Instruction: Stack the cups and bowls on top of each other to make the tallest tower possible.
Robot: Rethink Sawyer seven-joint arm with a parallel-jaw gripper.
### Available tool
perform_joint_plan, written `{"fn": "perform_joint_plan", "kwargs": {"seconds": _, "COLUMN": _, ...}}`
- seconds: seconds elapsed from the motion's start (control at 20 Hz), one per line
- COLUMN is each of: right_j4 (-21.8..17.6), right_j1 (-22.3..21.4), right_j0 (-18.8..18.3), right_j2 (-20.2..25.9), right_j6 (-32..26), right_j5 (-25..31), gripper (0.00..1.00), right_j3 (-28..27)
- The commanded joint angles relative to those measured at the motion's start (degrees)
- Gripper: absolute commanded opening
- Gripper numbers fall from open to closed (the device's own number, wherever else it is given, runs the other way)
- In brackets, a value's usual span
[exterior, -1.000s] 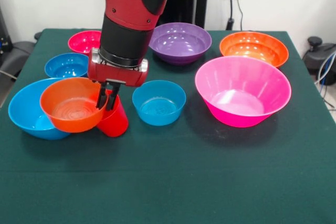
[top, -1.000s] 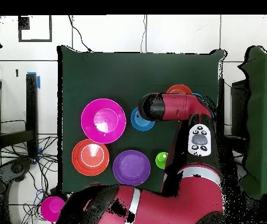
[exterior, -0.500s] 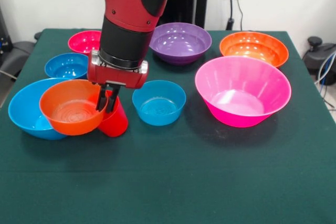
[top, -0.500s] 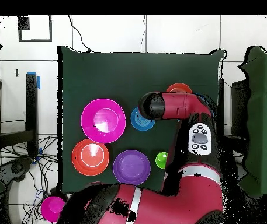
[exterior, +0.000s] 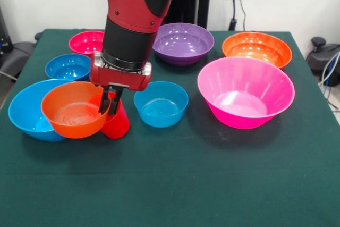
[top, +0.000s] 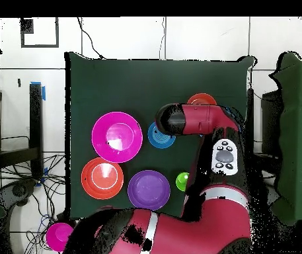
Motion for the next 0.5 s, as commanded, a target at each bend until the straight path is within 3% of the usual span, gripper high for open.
{"fn": "perform_joint_plan", "kwargs": {"seconds": 0.05, "right_j4": 0.3, "right_j1": -0.5, "right_j0": 1.7, "right_j2": 5.5, "right_j6": -0.3, "right_j5": 7.3, "gripper": 0.00, "right_j3": -3.7}}
{"fn": "perform_joint_plan", "kwargs": {"seconds": 0.5, "right_j4": 0.8, "right_j1": -1.3, "right_j0": 2.0, "right_j2": 5.7, "right_j6": -1.1, "right_j5": 10.0, "gripper": 0.00, "right_j3": -5.5}}
